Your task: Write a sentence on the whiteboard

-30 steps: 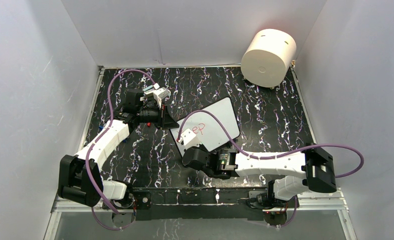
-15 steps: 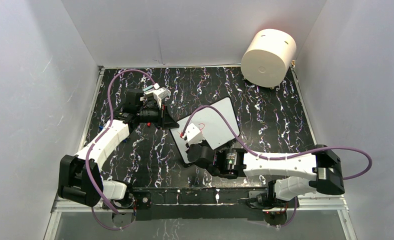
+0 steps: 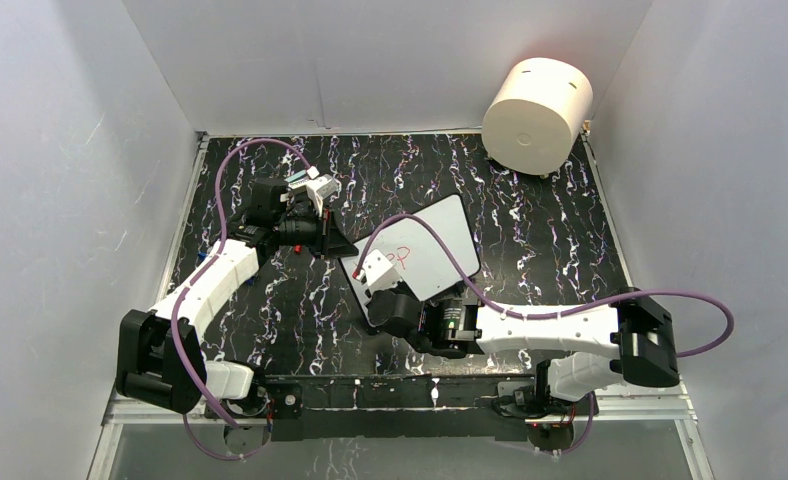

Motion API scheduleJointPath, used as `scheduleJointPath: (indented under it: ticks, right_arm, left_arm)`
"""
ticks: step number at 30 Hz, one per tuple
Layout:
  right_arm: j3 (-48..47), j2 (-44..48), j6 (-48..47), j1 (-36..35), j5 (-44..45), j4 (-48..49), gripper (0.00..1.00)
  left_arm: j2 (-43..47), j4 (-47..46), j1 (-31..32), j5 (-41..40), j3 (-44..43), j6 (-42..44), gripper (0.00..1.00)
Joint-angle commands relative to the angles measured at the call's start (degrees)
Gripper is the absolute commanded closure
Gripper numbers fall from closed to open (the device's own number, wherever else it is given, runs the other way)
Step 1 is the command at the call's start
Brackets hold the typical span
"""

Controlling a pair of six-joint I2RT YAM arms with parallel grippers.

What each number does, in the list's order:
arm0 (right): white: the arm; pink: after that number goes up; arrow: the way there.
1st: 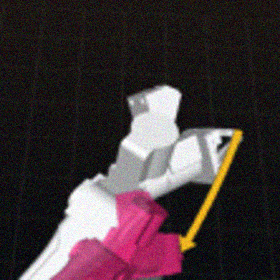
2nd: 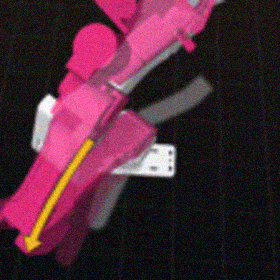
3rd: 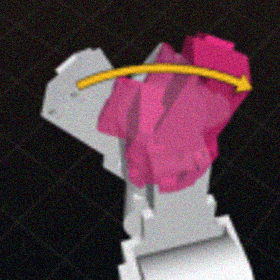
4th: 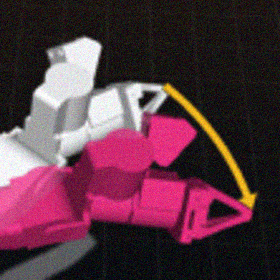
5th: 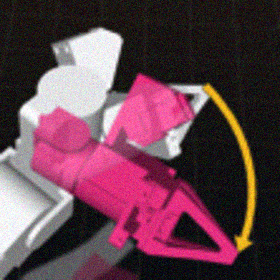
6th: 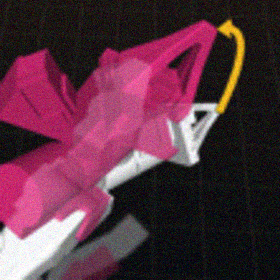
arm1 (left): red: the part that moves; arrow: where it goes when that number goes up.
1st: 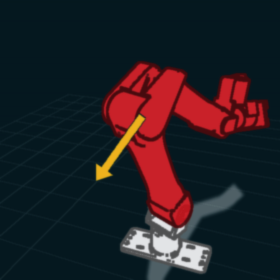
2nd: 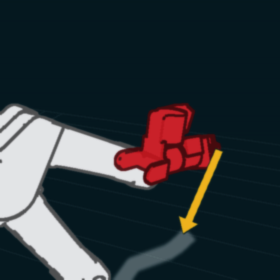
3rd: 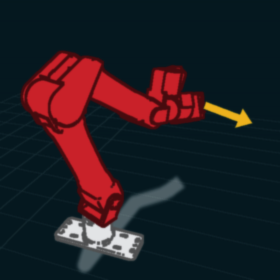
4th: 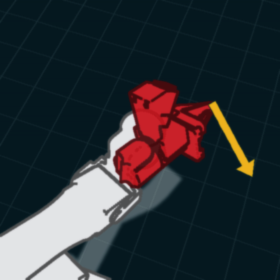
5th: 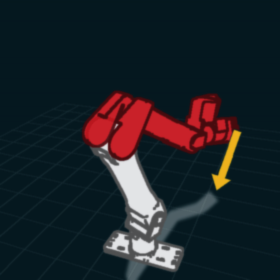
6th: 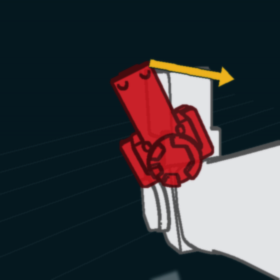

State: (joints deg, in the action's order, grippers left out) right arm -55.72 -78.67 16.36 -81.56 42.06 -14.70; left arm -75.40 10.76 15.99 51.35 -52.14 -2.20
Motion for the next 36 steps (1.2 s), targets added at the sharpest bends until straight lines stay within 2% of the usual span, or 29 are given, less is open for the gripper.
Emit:
scheduleJointPath:
  ticks: [1,20,36]
  right_arm:
    - [-2.6,-0.8,-0.7,0.2,1.7,3.4,1.0]
    - [-2.5,-0.3,3.1,0.3,5.5,-2.4,1.0]
    - [-2.5,-1.6,3.5,0.3,-0.7,-2.5,1.0]
  left_arm:
    - [-1.2,4.1,0.7,-5.6,0.6,1.9,1.0]
    - [-1.4,4.1,0.6,-5.6,0.7,1.9,1.0]
    - [-1.4,4.1,0.7,-5.6,0.7,1.9,1.0]
